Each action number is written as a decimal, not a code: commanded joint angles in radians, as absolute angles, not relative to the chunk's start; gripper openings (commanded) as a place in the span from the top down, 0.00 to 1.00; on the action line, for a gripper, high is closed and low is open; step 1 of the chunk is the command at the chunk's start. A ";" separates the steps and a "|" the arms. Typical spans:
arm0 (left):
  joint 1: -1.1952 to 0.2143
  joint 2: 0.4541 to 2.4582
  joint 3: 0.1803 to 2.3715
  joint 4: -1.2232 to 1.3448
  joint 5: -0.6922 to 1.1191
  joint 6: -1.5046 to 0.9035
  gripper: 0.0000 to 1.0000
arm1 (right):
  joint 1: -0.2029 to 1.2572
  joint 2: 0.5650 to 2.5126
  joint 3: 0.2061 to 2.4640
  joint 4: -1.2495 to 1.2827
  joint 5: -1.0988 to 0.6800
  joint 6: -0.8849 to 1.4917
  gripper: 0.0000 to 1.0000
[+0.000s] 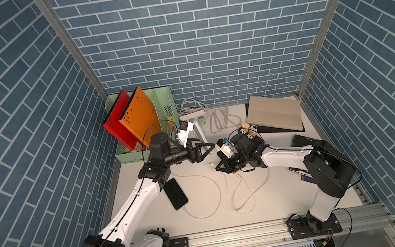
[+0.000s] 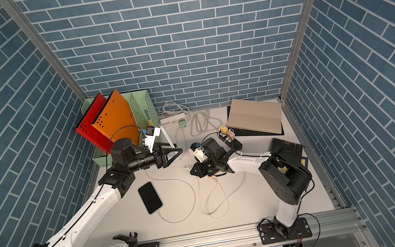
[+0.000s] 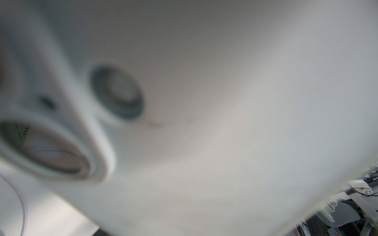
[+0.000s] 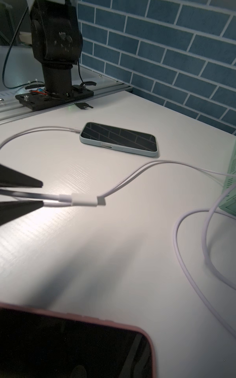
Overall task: Unplug the charging cable from the phone
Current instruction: Remove the charging cable from the phone.
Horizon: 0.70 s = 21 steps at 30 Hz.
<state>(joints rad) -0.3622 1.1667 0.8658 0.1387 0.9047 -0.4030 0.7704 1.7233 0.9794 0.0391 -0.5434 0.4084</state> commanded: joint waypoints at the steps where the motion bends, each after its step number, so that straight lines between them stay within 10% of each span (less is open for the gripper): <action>1: -0.357 1.140 0.902 0.181 0.913 -0.386 1.00 | 0.773 1.723 1.011 -0.001 -0.504 0.383 0.71; 7: -0.357 1.140 0.900 0.181 0.913 -0.385 1.00 | 0.765 1.714 1.020 -0.001 -0.527 0.383 0.48; 21: -0.357 1.143 0.908 0.146 0.973 -0.345 1.00 | 0.658 1.573 1.035 0.176 -0.840 0.420 0.30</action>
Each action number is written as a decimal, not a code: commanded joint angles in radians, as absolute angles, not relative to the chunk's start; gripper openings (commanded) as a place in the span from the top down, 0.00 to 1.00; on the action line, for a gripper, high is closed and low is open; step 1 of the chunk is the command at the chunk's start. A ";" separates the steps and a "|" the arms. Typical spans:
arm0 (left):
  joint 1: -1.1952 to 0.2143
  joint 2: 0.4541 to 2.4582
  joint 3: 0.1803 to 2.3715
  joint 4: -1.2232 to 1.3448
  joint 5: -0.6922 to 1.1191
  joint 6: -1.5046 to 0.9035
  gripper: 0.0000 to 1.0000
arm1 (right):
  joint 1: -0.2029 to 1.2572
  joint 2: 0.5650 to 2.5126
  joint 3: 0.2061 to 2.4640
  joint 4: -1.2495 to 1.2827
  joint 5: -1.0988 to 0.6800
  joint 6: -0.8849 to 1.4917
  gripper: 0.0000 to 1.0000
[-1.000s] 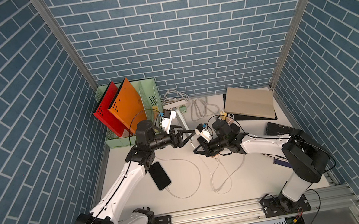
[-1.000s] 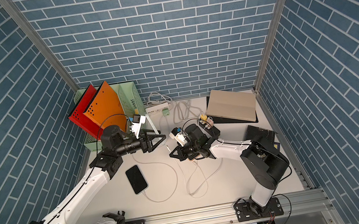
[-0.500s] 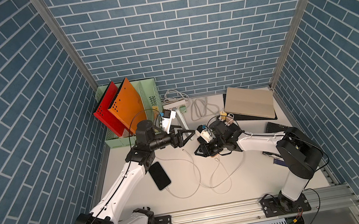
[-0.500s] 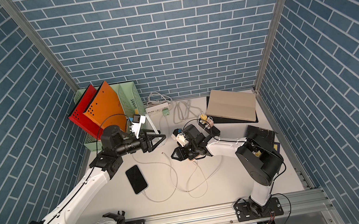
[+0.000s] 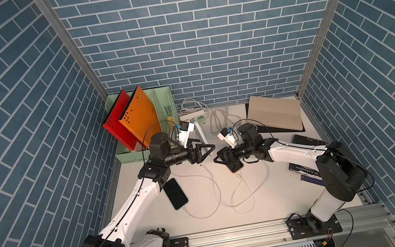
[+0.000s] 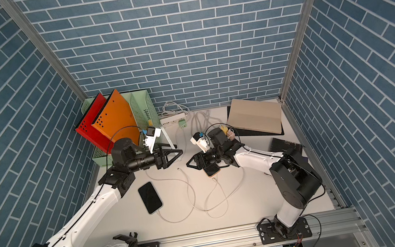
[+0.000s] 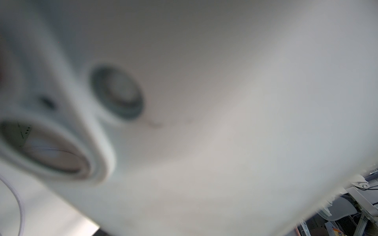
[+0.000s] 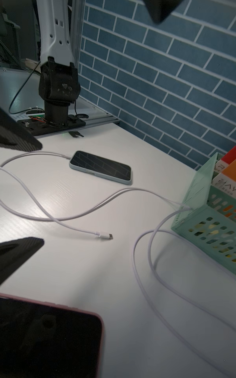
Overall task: Unplug the charging cable from the phone
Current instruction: Place the phone at the center of the board.
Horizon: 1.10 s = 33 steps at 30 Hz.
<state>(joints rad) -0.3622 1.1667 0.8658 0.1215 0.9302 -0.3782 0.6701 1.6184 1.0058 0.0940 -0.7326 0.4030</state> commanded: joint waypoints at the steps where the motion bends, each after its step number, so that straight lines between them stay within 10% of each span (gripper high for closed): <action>1: -0.357 1.144 0.909 0.146 0.980 -0.346 1.00 | 0.650 1.563 1.039 0.187 -0.852 0.420 0.29; 33: -0.377 1.135 0.911 0.088 1.097 -0.276 1.00 | 0.634 1.595 1.173 0.638 -1.197 0.683 0.00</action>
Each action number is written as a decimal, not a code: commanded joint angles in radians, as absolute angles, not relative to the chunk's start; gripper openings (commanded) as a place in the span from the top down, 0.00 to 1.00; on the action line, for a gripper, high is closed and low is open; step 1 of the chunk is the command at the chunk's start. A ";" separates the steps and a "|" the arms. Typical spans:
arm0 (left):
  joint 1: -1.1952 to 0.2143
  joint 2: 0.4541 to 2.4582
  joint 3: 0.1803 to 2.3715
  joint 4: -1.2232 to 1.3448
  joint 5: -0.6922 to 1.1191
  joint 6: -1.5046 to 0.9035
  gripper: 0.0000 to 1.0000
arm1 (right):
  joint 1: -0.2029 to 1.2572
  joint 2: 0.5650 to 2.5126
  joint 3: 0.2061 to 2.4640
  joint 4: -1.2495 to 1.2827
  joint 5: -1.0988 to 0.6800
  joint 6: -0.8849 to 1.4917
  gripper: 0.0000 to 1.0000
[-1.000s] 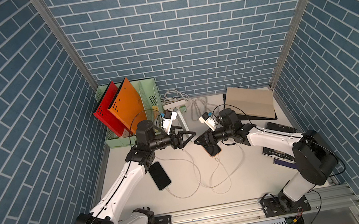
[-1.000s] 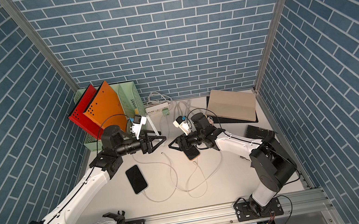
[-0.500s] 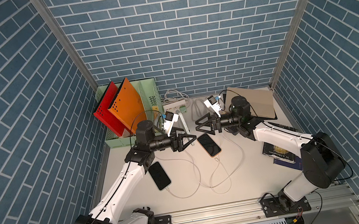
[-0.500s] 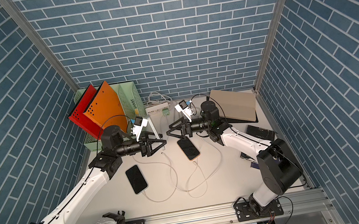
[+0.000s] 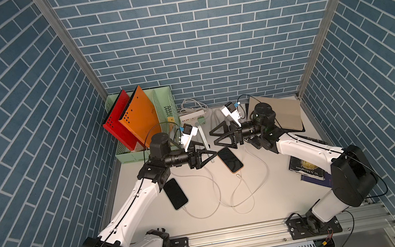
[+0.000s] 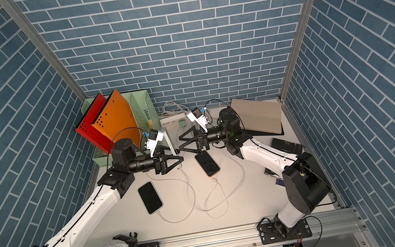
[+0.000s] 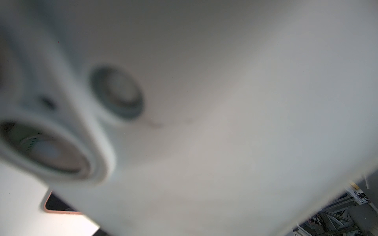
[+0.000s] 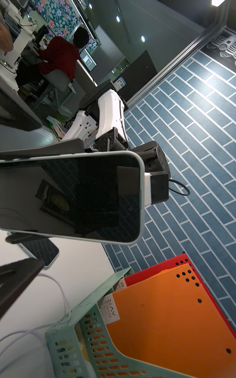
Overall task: Unplug the charging cable from the phone
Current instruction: Place the phone at the center of the board.
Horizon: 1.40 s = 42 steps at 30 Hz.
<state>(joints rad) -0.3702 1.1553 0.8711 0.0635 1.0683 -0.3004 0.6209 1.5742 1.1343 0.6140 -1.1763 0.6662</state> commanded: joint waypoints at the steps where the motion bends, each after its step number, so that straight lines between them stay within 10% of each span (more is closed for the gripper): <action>1: -0.377 1.135 0.911 0.086 1.097 -0.275 1.00 | 0.640 1.600 1.178 0.637 -1.197 0.682 0.00; 20: -0.392 1.127 0.904 0.080 1.093 -0.267 1.00 | 0.695 1.657 1.207 0.676 -1.194 0.682 0.05; 31: -0.394 1.124 0.903 0.068 1.071 -0.264 0.99 | 0.694 1.652 1.201 0.691 -1.197 0.686 0.54; 34: -0.393 1.131 0.905 0.061 1.067 -0.264 0.83 | 0.695 1.652 1.201 0.693 -1.195 0.685 0.63; 37: -0.394 1.141 0.906 0.055 1.064 -0.271 0.11 | 0.695 1.651 1.201 0.693 -1.195 0.686 0.70; 38: -0.393 1.145 0.908 0.051 1.062 -0.273 0.02 | 0.695 1.651 1.202 0.692 -1.195 0.686 0.71; 42: -0.388 1.152 0.911 0.038 1.066 -0.269 0.00 | 0.690 1.656 1.205 0.670 -1.187 0.687 0.73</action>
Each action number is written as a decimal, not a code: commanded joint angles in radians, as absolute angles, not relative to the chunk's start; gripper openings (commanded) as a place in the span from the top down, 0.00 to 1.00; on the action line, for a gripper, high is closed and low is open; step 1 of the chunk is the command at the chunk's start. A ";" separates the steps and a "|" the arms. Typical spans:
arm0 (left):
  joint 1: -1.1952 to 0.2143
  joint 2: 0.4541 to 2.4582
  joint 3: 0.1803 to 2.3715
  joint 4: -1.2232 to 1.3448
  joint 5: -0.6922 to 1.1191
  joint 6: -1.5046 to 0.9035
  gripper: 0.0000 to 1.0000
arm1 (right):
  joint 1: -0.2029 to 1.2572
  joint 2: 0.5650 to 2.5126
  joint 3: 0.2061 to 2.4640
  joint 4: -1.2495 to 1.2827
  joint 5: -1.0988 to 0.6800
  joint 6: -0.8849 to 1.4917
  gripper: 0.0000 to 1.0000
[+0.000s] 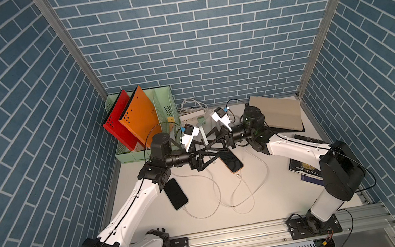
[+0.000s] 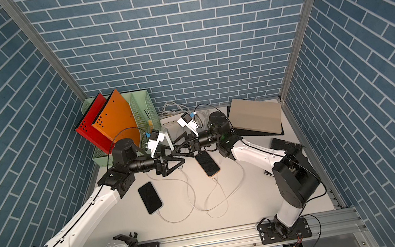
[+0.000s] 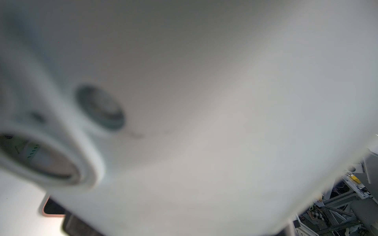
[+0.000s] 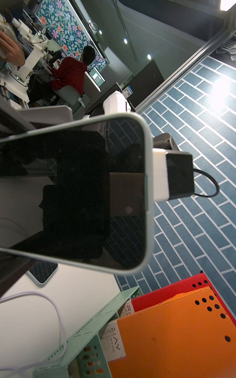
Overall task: Unplug the charging cable from the phone
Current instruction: Place the phone at the center of the board.
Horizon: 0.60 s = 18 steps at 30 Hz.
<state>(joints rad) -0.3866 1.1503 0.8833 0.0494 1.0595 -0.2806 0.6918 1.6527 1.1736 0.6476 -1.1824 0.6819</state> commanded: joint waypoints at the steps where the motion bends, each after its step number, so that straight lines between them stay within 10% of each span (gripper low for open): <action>1: -0.381 1.149 0.912 0.025 1.059 -0.261 0.00 | 0.686 1.656 1.204 0.662 -1.182 0.687 0.74; 18: -0.249 1.005 0.909 -0.220 0.401 -0.287 0.00 | 0.648 1.661 1.274 0.035 -0.757 0.488 0.81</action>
<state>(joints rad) -0.2546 1.0363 0.9092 -0.1814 0.6224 -0.2592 0.6312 1.6550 1.2053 0.2302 -0.9115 0.5827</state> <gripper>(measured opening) 0.998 0.791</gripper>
